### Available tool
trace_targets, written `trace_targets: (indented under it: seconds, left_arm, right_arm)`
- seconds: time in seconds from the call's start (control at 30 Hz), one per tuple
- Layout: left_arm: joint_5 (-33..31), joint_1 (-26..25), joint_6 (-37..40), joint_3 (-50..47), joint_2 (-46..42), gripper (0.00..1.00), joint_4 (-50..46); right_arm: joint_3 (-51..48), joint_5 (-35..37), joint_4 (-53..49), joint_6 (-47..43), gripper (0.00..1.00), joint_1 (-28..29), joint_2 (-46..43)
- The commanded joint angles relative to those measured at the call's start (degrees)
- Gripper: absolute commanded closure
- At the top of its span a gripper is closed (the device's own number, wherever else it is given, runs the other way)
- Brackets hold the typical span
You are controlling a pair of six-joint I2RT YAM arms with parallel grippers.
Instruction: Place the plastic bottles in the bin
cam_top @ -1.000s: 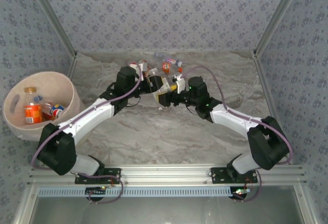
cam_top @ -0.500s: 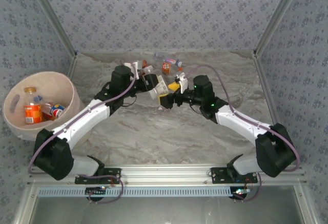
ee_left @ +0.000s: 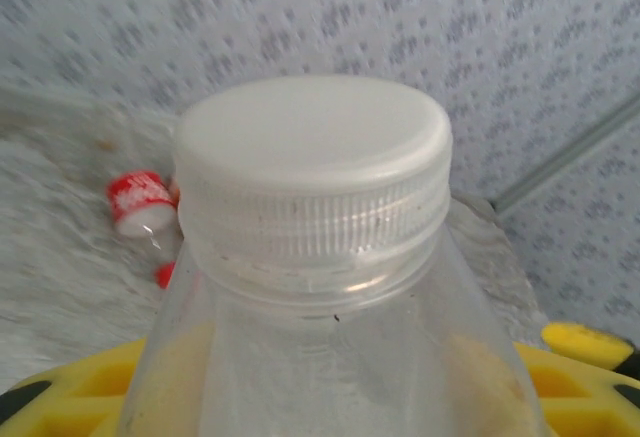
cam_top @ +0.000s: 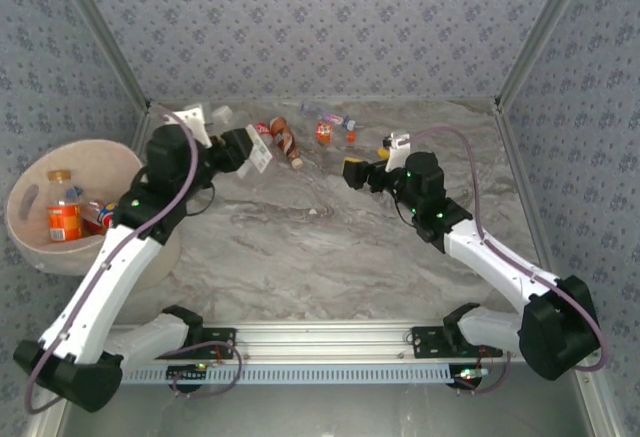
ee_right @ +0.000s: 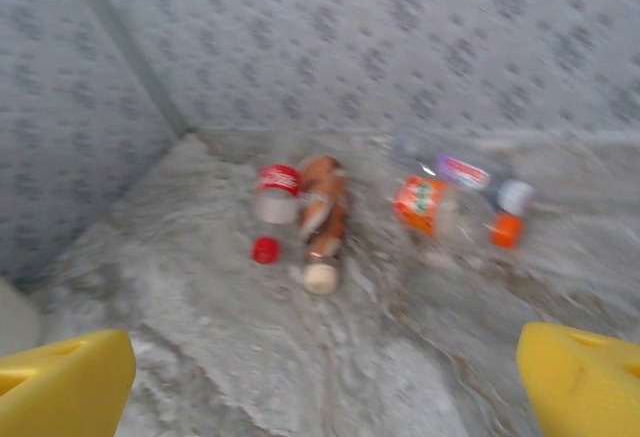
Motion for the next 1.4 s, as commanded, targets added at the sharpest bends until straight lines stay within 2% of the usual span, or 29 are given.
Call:
trace_targets:
  seconds: [0.0,0.1,0.2,0.3,0.4,0.6,0.7,0.8,0.9,1.03,1.13,1.27,1.37]
  left_arm:
    - [-10.48,0.43,6.31,5.34,-3.04,0.46,-9.29]
    - [-21.81,1.14,7.96,8.43,-4.83,0.45,-14.05]
    - [-28.48,3.91,9.77,10.99,-6.18,0.42,-17.39]
    - [-32.42,7.9,11.83,12.48,-7.17,0.42,-18.26]
    - [-32.42,13.7,12.81,12.21,-8.6,0.42,-17.25]
    - [-23.86,23.64,11.18,15.34,-8.4,0.42,-19.08]
    - [-15.51,28.66,8.99,19.54,-4.78,0.42,-23.22]
    - [-12.93,34.57,7.57,20.56,-2.9,0.43,-24.31]
    - [-3.5,44.52,4.47,19.74,-2.96,0.43,-22.36]
    - [12.98,58.56,-0.15,18.9,-0.61,0.43,-20.22]
    - [21.58,65.76,-3.58,15.7,0.18,0.44,-17.08]
    - [29.12,70.78,-5.62,11.42,1.43,0.44,-11.3]
    - [29.54,71.6,-6.07,9.98,2.29,0.44,-10.51]
  right_arm:
    - [-2.15,13.34,-0.25,8.26,0.0,-0.33,0.46]
    - [-4.77,16.34,3.4,12.44,0.0,-0.56,1.15]
    - [-4.06,13.7,2.83,10.67,0.0,-1.02,1.95]
    - [-0.97,13.63,-1.72,8.91,0.0,-1.03,2.24]
    - [-0.55,13.88,-1.99,8.54,0.0,-0.96,2.33]
    - [-0.83,13.4,-2.3,8.02,0.0,-1.04,2.32]
    - [-0.56,13.36,-2.74,7.68,0.0,-1.04,2.33]
    - [-0.09,13.34,-3.23,6.99,0.0,-1.0,2.28]
    - [0.56,13.18,-4.31,6.19,0.0,-1.04,2.2]
    - [1.25,13.72,-4.6,5.9,0.0,-1.03,2.24]
    - [1.8,14.56,-4.82,5.6,0.0,-0.94,2.33]
    - [2.02,14.68,-4.94,5.81,0.0,-0.82,2.49]
    - [2.63,14.5,-5.51,5.77,0.0,-0.78,2.72]
